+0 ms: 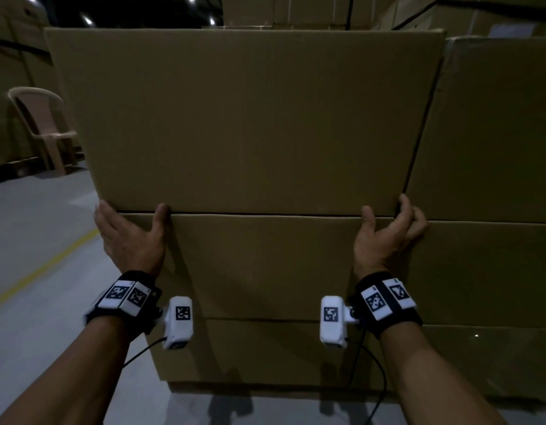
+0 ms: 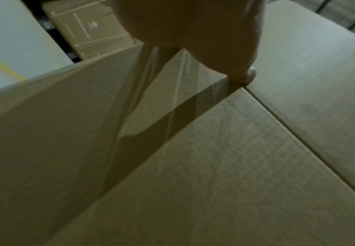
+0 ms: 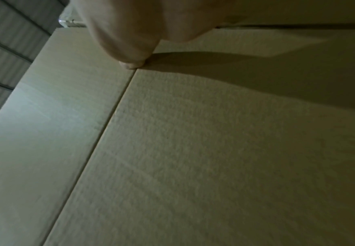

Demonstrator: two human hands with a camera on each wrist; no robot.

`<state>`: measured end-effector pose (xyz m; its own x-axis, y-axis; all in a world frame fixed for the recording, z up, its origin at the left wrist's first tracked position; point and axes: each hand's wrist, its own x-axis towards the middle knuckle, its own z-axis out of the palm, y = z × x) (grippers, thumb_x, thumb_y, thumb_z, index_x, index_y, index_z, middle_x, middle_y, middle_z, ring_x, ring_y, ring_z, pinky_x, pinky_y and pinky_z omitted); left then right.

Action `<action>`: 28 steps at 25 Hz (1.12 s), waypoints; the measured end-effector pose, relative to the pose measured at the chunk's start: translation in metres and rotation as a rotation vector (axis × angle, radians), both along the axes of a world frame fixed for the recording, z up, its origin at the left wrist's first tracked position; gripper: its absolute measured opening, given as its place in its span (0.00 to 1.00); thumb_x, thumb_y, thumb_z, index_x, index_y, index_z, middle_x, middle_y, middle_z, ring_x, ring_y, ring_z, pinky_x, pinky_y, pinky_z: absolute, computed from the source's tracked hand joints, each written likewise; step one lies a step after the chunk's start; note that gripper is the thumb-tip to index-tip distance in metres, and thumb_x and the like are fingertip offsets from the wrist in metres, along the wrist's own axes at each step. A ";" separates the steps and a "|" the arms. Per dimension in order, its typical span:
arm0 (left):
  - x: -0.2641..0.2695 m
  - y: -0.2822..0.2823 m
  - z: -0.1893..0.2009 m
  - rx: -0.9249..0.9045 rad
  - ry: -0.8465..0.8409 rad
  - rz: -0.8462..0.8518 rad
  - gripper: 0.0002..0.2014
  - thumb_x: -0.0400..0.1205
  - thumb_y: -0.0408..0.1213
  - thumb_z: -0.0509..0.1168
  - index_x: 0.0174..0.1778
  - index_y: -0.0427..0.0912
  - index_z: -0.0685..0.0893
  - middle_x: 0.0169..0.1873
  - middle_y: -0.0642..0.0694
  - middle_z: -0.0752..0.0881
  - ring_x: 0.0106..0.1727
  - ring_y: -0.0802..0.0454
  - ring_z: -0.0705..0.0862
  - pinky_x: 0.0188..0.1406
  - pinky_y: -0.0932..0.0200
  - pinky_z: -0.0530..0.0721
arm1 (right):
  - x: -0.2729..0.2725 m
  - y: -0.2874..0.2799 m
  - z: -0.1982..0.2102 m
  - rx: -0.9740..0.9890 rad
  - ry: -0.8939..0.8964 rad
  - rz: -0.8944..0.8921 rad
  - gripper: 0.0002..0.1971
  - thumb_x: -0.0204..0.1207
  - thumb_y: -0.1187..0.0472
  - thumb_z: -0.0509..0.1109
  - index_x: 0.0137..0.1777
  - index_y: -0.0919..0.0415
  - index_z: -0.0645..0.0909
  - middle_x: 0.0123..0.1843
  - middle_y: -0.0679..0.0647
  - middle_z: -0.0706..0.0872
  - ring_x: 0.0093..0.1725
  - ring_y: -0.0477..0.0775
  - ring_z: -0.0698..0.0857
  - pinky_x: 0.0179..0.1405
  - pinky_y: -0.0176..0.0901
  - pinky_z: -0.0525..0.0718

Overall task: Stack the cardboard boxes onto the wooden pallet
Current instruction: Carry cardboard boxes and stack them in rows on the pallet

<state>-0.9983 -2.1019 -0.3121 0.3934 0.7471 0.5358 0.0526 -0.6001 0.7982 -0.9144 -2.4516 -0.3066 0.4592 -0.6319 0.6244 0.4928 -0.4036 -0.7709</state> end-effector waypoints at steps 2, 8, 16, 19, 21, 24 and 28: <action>-0.001 -0.001 0.000 -0.007 -0.006 0.000 0.53 0.78 0.68 0.62 0.87 0.36 0.47 0.86 0.36 0.52 0.86 0.39 0.52 0.85 0.39 0.53 | 0.000 -0.001 -0.003 -0.013 -0.032 -0.001 0.31 0.72 0.63 0.80 0.74 0.66 0.76 0.72 0.67 0.71 0.68 0.53 0.67 0.68 0.38 0.67; -0.002 0.002 0.001 -0.016 -0.009 0.002 0.53 0.78 0.66 0.65 0.87 0.36 0.48 0.85 0.36 0.54 0.86 0.39 0.54 0.84 0.40 0.54 | -0.003 0.000 -0.001 -0.001 0.021 0.011 0.31 0.73 0.63 0.79 0.76 0.65 0.75 0.74 0.66 0.69 0.71 0.56 0.69 0.72 0.43 0.70; -0.004 0.007 0.002 -0.009 0.064 -0.037 0.55 0.78 0.69 0.63 0.87 0.38 0.44 0.87 0.39 0.49 0.87 0.43 0.50 0.84 0.42 0.53 | -0.010 0.001 0.009 0.019 0.068 0.045 0.30 0.75 0.64 0.78 0.76 0.62 0.74 0.77 0.63 0.67 0.75 0.61 0.70 0.77 0.46 0.69; -0.005 0.006 0.001 -0.007 0.083 -0.040 0.53 0.79 0.68 0.62 0.87 0.38 0.43 0.87 0.40 0.48 0.87 0.43 0.48 0.84 0.41 0.53 | -0.010 -0.001 0.006 -0.007 0.080 0.043 0.30 0.75 0.64 0.78 0.76 0.62 0.73 0.77 0.62 0.67 0.75 0.62 0.70 0.78 0.48 0.69; -0.006 0.004 -0.001 -0.016 0.102 -0.040 0.51 0.81 0.66 0.61 0.88 0.38 0.43 0.87 0.39 0.47 0.88 0.44 0.47 0.84 0.43 0.52 | -0.011 -0.003 0.002 -0.032 0.109 0.038 0.30 0.75 0.63 0.77 0.77 0.61 0.73 0.77 0.62 0.67 0.75 0.62 0.71 0.78 0.49 0.70; -0.014 -0.002 0.008 -0.035 0.215 -0.055 0.49 0.83 0.63 0.60 0.87 0.36 0.45 0.87 0.38 0.46 0.88 0.42 0.47 0.84 0.44 0.53 | -0.023 -0.005 0.012 -0.106 0.284 0.045 0.32 0.77 0.61 0.76 0.79 0.58 0.69 0.79 0.61 0.64 0.74 0.62 0.72 0.71 0.45 0.71; -0.036 -0.020 0.034 0.033 0.549 -0.087 0.44 0.85 0.55 0.63 0.86 0.31 0.52 0.86 0.33 0.50 0.86 0.35 0.52 0.83 0.39 0.60 | -0.055 -0.009 0.040 -0.276 0.596 0.124 0.37 0.75 0.66 0.75 0.83 0.60 0.64 0.83 0.62 0.60 0.79 0.66 0.67 0.77 0.54 0.68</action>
<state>-1.0339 -2.1221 -0.2782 0.6808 0.6857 0.2575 0.4048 -0.6452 0.6479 -0.9697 -2.4601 -0.2663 0.8347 -0.4055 0.3726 0.0698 -0.5932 -0.8020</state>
